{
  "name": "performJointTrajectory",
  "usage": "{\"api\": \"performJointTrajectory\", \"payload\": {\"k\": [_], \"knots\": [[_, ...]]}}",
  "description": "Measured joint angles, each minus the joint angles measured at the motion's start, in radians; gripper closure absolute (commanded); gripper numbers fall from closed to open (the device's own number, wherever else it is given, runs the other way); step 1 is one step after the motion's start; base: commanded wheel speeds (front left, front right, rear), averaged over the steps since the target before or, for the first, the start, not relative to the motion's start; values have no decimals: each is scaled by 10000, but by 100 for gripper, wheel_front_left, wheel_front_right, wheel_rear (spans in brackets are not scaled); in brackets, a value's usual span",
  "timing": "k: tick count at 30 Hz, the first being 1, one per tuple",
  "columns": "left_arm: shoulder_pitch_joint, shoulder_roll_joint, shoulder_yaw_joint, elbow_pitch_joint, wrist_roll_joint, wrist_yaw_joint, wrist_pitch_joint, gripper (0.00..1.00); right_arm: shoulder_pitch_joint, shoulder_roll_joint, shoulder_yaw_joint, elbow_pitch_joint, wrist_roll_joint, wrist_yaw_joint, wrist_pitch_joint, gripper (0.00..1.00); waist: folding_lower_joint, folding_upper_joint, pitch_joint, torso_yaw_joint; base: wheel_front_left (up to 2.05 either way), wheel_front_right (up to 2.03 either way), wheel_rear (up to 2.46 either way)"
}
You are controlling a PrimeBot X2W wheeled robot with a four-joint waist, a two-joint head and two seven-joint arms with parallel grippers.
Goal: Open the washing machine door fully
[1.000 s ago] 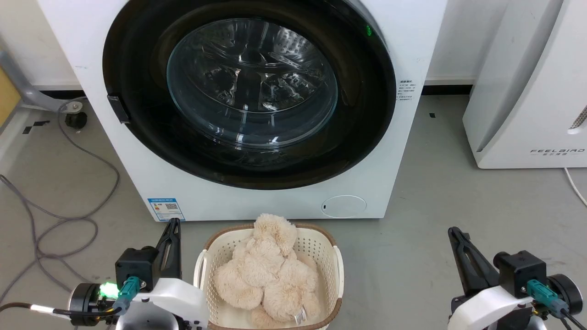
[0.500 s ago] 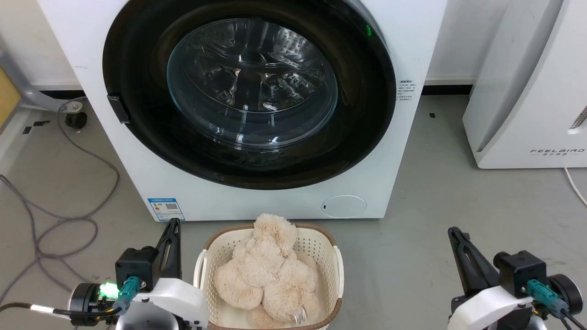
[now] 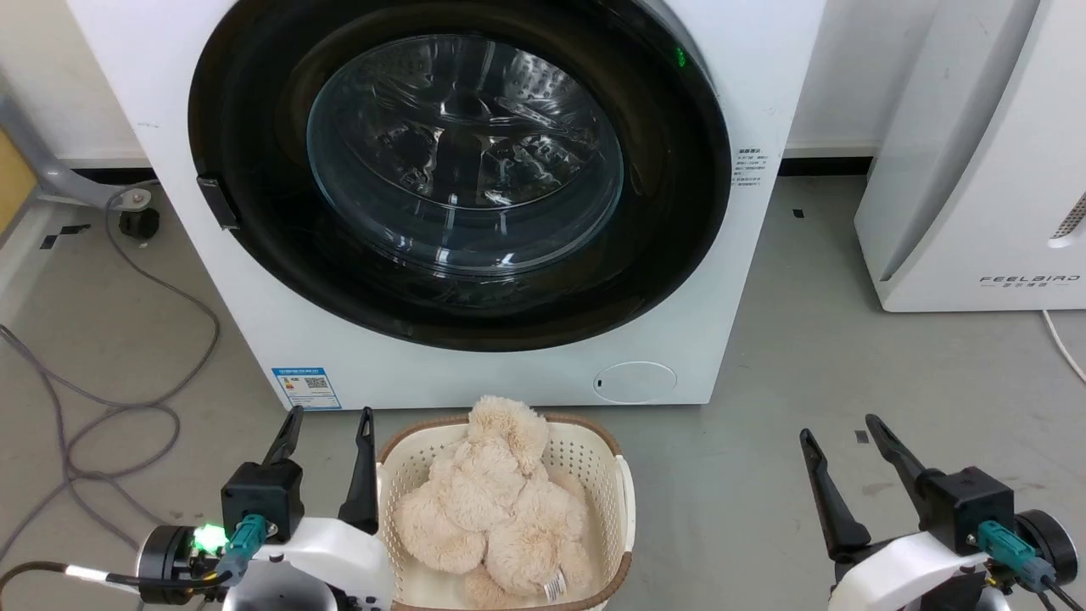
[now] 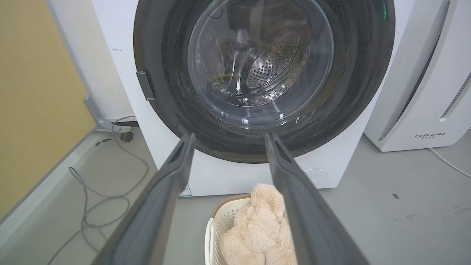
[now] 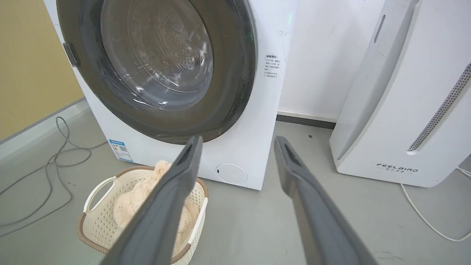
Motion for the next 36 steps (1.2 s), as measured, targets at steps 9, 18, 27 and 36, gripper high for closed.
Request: {"api": "performJointTrajectory", "payload": {"k": [9,18,27,36], "knots": [[-5,0,-88,113,-176,-13,-174,0,21,0,0,6,113,0,-190,100,0,0,-6,0,0,0,0],[-10,-2,-203,174,-272,-82,-382,0,33,0,25,4,955,0,-372,100,0,0,-7,26,0,0,0],[-24,-2,-307,190,-441,-84,-546,0,2,0,73,151,2698,0,-581,100,0,0,36,72,0,0,0],[-82,-2,-359,140,-566,-84,-748,0,-527,0,-69,596,4387,0,-594,100,0,0,263,108,0,0,0]]}}
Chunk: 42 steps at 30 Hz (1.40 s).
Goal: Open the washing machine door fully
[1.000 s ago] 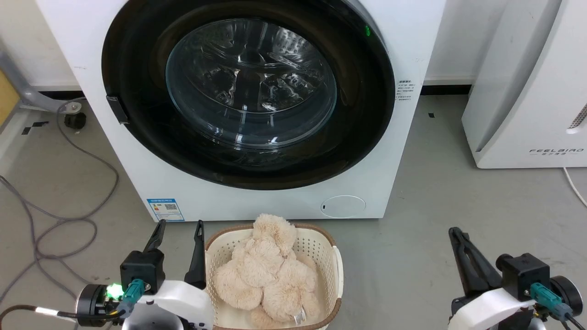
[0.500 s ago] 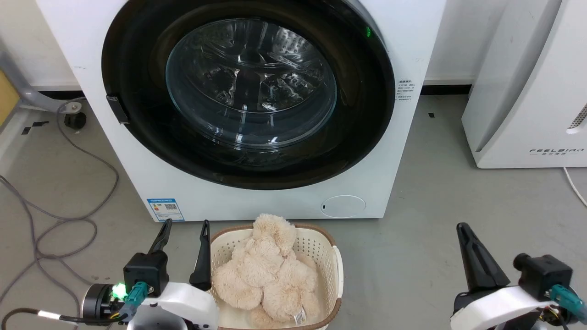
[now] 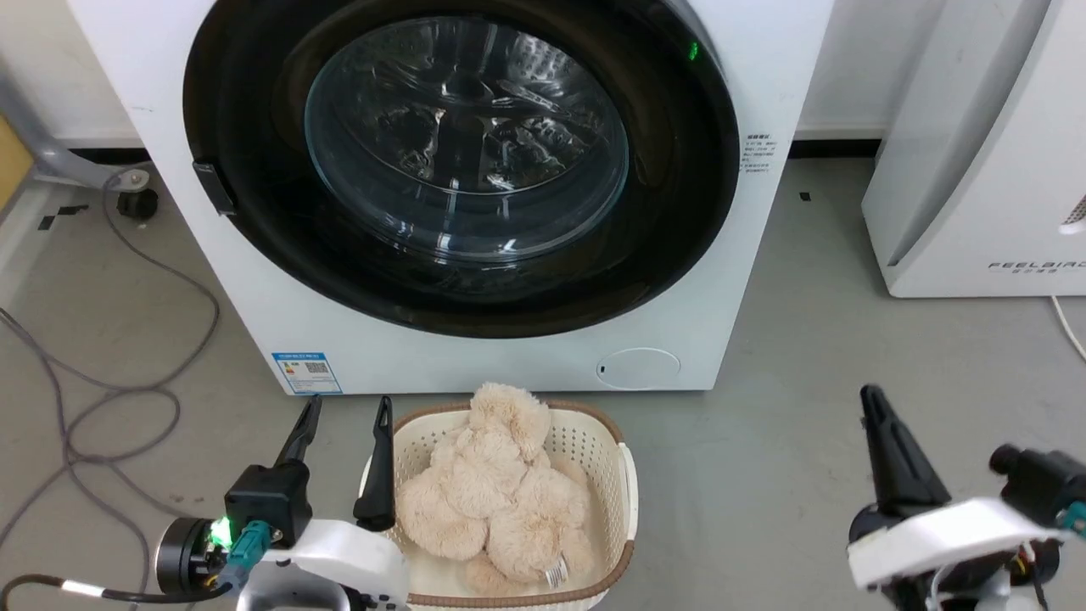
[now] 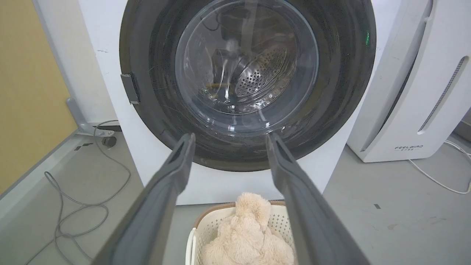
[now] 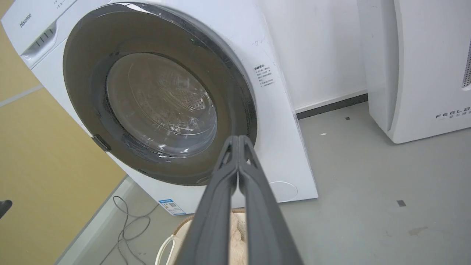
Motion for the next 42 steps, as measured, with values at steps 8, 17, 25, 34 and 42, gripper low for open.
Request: {"api": "performJointTrajectory", "payload": {"k": [8,17,25,34,42], "knots": [[-192,0,-44,-54,-58,0,-167,0,-1215,-92,-330,642,1313,-2,337,100,0,0,307,-48,0,0,0],[-538,0,-86,-188,-213,-2,-359,0,-3013,-339,-545,1760,2610,-2,717,100,0,0,781,-65,0,0,0],[-886,-2,-105,-376,-230,-31,-514,0,-5160,-625,-821,3271,3988,-2,1246,100,1,0,1376,-33,0,0,0],[-1312,-2,-224,-644,-320,-88,-706,0,-7929,-1085,-677,4823,4986,-2,1893,100,1,0,2138,84,0,0,0],[-1626,-2,-330,-947,-387,-86,-871,0,-10235,-1315,96,6031,5252,-2,2876,100,2,0,2764,209,0,0,0]]}}
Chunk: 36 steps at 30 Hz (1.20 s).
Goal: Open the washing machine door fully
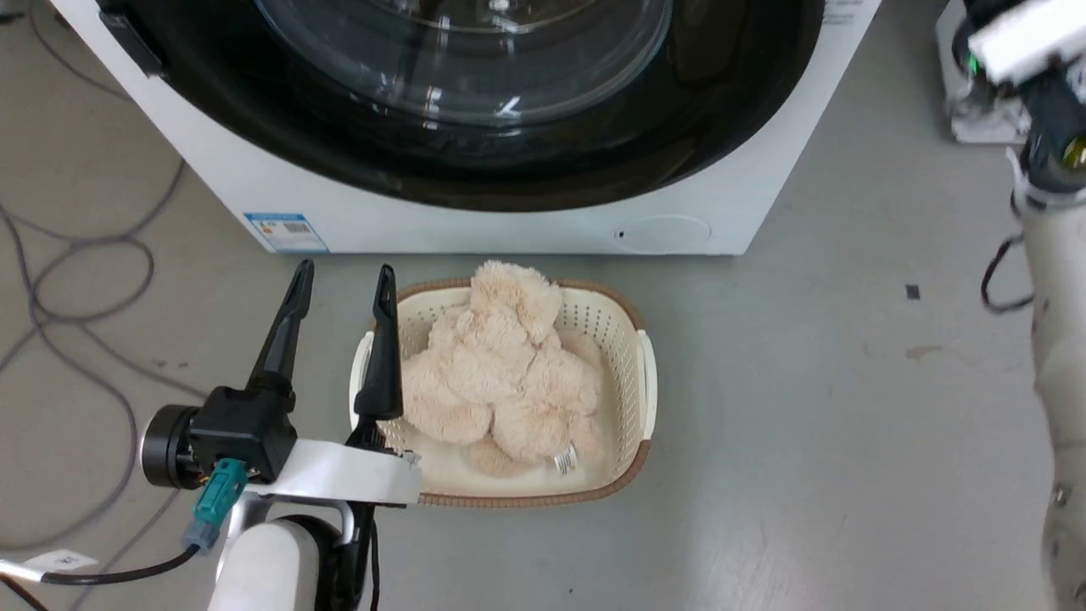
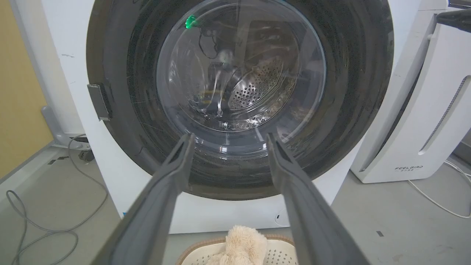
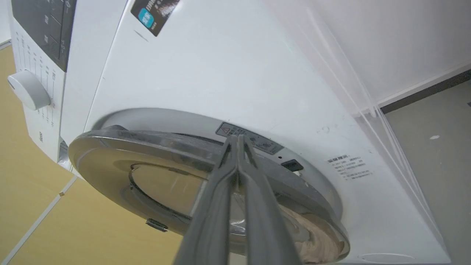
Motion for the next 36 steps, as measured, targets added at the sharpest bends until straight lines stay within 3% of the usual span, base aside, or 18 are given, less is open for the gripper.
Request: {"api": "performJointTrajectory", "payload": {"k": [22,36], "knots": [[-700,0,-261,-382,-368,98,-451,0,-4444,-297,2330,2815,311,-2,3081,100,-1,0,1490,244,0,0,0],[-1011,0,-499,-431,-631,213,-744,0,-5865,-326,3221,3889,1452,-2,5521,100,-1,0,1968,325,0,0,0]]}}
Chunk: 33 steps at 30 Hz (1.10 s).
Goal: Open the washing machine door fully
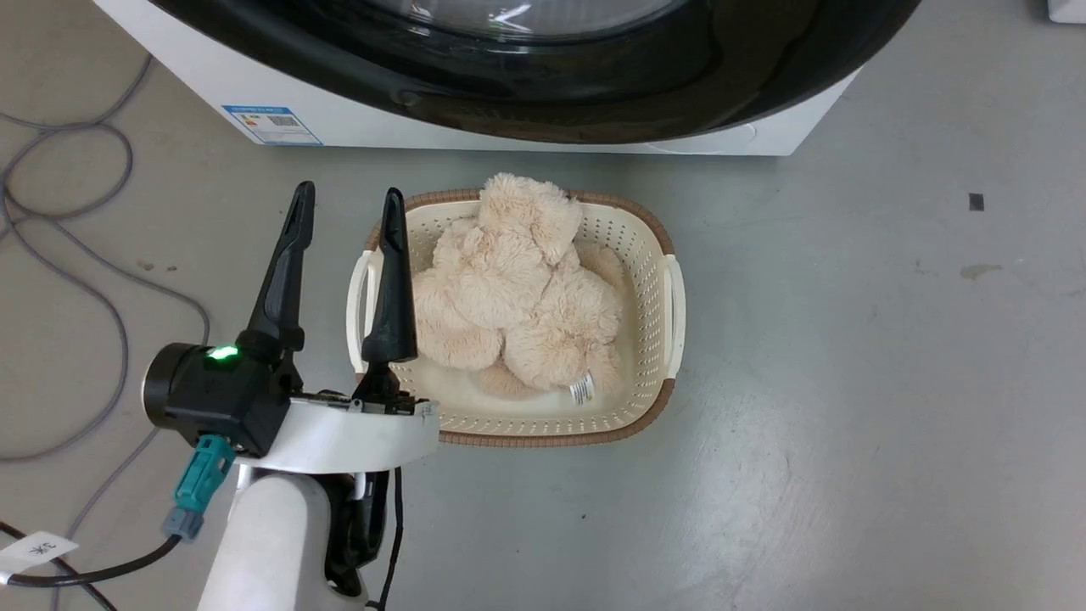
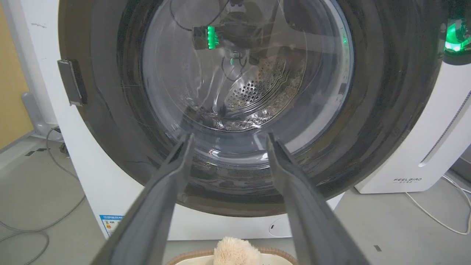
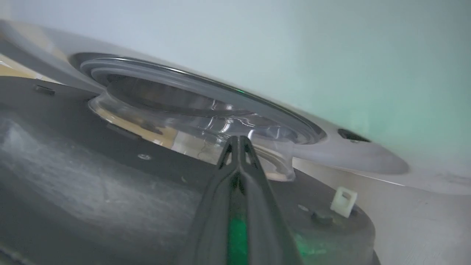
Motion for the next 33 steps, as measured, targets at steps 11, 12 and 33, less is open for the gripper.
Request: {"api": "performJointTrajectory", "payload": {"k": [11,12,33], "knots": [[-12,0,58,295,-67,-40,-86,0,433,-155,236,-222,713,0,1507,100,0,0,-496,54,0,0,0],[20,0,61,353,-61,-40,-86,0,621,-159,245,-313,757,0,1607,100,-1,0,-588,62,0,0,0],[1563,17,274,1783,510,-410,-86,0,5369,169,337,-2993,1848,0,2859,100,-1,0,-2913,401,0,0,0]]}}
